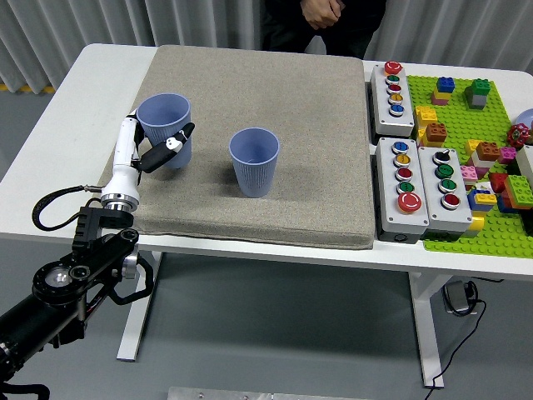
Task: Pick cup pour cup place
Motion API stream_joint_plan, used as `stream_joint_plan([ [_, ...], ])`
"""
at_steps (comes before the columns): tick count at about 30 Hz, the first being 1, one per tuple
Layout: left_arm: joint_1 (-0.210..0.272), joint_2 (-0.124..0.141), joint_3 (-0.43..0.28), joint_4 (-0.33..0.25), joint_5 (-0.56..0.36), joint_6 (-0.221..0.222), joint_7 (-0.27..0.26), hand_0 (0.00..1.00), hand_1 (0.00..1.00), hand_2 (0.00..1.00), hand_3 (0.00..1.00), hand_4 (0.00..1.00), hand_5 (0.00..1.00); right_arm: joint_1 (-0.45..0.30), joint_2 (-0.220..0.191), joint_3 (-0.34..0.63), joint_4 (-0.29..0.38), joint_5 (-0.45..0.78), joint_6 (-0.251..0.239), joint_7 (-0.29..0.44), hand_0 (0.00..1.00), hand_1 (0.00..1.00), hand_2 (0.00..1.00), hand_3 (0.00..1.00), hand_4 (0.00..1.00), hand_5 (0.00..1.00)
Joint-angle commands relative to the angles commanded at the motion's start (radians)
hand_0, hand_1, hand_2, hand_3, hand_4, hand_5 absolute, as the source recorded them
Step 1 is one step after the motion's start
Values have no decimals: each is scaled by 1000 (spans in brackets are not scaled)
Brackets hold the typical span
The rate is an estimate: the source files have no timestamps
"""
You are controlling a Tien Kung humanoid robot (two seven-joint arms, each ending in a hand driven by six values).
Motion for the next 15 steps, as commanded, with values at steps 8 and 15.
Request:
stream_joint_plan([
  [8,-7,-36,8,56,45,21,-11,587,566,548,567,844,363,1,0,-1,0,-1,0,1,701,649,606,601,5,362],
  [15,-3,-48,24,77,12,7,-9,594,571,553,567,839,379,1,0,0,0,-4,1,0,701,649,606,602,4,361],
])
